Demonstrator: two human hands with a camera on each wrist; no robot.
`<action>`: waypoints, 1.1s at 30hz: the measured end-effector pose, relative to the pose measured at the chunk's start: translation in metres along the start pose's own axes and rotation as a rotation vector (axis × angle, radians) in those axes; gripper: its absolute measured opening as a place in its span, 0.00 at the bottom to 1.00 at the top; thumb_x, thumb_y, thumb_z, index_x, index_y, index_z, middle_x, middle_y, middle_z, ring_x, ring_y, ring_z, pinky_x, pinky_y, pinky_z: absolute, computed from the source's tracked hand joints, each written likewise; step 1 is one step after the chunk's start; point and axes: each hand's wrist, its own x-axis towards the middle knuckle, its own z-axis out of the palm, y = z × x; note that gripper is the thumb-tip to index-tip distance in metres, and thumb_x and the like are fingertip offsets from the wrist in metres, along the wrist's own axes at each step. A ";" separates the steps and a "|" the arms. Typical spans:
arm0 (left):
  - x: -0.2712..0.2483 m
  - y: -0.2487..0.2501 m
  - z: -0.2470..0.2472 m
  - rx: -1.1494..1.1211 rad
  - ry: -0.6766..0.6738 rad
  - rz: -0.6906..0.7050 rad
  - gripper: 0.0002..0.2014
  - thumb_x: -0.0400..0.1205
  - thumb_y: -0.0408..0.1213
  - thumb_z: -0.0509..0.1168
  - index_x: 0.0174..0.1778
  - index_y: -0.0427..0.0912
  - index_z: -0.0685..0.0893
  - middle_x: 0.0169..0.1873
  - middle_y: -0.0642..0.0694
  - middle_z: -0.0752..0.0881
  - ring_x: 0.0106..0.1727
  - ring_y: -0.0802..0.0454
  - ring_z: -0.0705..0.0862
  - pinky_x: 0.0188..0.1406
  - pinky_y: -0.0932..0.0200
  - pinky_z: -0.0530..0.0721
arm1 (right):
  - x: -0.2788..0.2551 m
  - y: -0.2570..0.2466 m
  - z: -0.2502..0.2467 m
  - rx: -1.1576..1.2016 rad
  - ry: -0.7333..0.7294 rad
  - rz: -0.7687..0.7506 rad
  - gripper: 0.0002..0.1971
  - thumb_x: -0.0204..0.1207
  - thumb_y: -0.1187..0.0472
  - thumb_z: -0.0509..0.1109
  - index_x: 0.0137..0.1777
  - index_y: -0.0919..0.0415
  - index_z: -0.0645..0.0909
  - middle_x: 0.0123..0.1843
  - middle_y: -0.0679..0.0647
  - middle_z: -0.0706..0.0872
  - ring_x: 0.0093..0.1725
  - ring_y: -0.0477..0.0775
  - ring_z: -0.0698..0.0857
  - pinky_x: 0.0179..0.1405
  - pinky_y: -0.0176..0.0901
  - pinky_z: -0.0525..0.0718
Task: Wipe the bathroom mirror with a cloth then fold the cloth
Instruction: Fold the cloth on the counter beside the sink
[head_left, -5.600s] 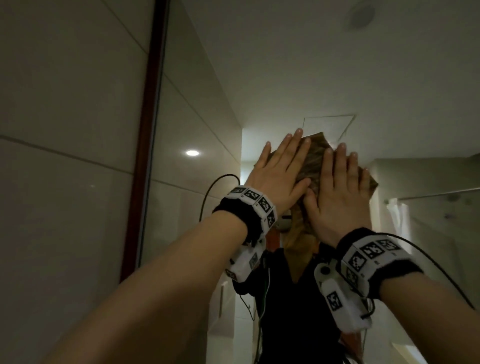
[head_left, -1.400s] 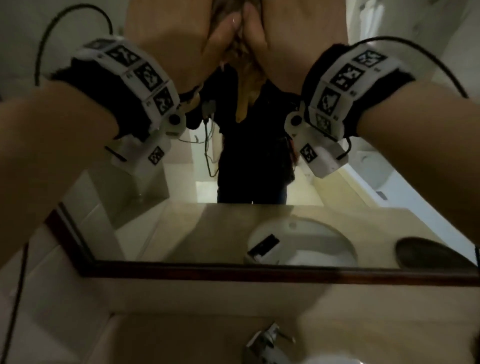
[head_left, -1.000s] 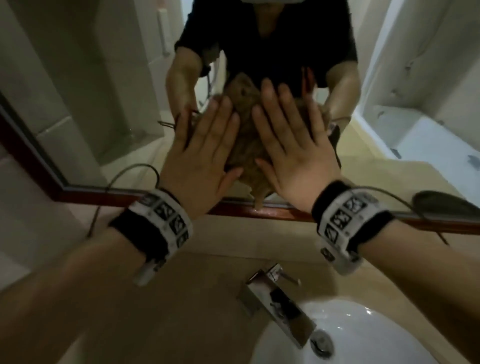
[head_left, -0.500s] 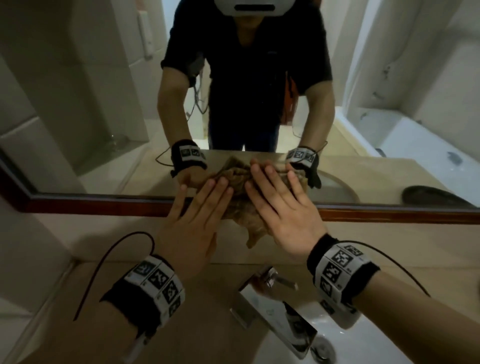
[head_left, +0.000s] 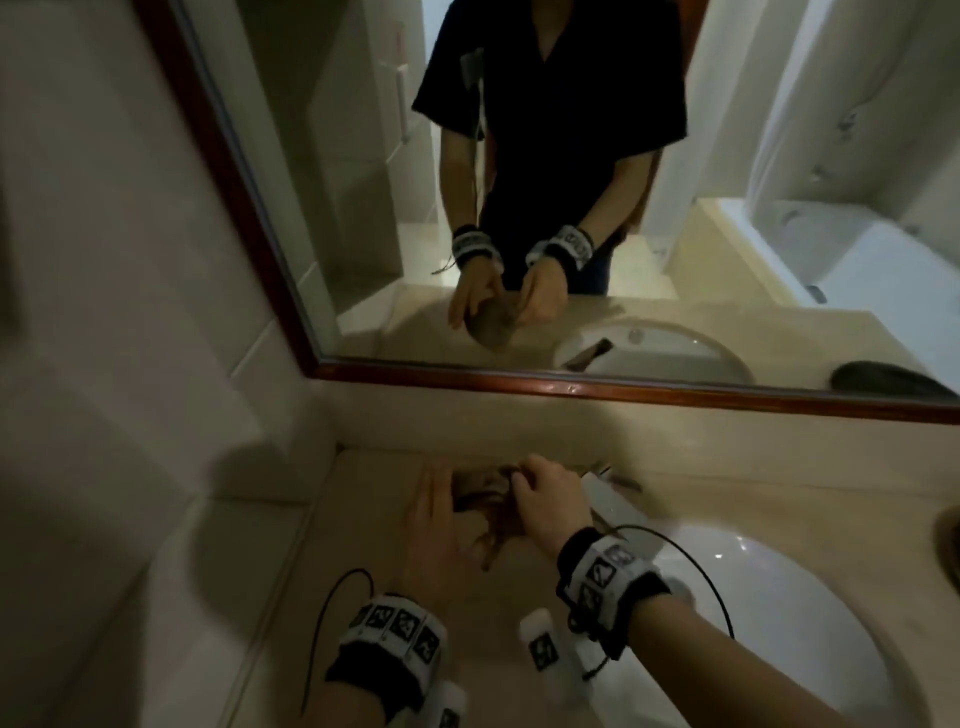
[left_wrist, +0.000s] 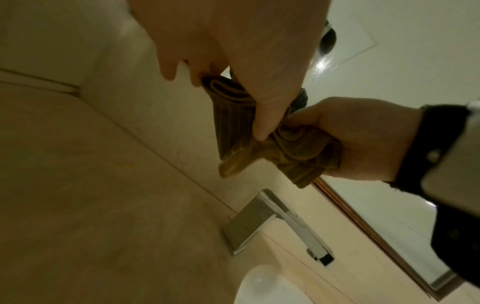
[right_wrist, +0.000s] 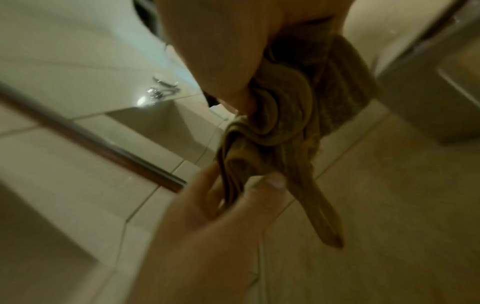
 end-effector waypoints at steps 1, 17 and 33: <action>-0.012 -0.007 0.001 0.019 0.015 -0.039 0.52 0.79 0.60 0.65 0.83 0.45 0.34 0.86 0.42 0.43 0.87 0.45 0.49 0.85 0.50 0.52 | -0.004 -0.004 0.008 0.126 -0.033 0.081 0.10 0.83 0.57 0.62 0.39 0.55 0.76 0.39 0.53 0.82 0.40 0.55 0.81 0.37 0.41 0.75; -0.096 -0.051 -0.004 -0.227 -0.015 0.083 0.13 0.80 0.44 0.73 0.58 0.44 0.89 0.49 0.48 0.85 0.49 0.52 0.86 0.50 0.54 0.86 | -0.071 -0.010 0.060 0.507 -0.393 0.442 0.10 0.79 0.64 0.69 0.38 0.68 0.85 0.32 0.61 0.84 0.31 0.57 0.84 0.30 0.41 0.81; -0.135 0.010 0.018 0.189 0.055 0.079 0.09 0.86 0.41 0.61 0.57 0.41 0.81 0.44 0.46 0.84 0.40 0.48 0.82 0.42 0.51 0.81 | -0.129 0.042 0.021 0.087 -0.498 -0.012 0.09 0.80 0.55 0.65 0.49 0.55 0.85 0.46 0.54 0.86 0.49 0.56 0.84 0.47 0.45 0.81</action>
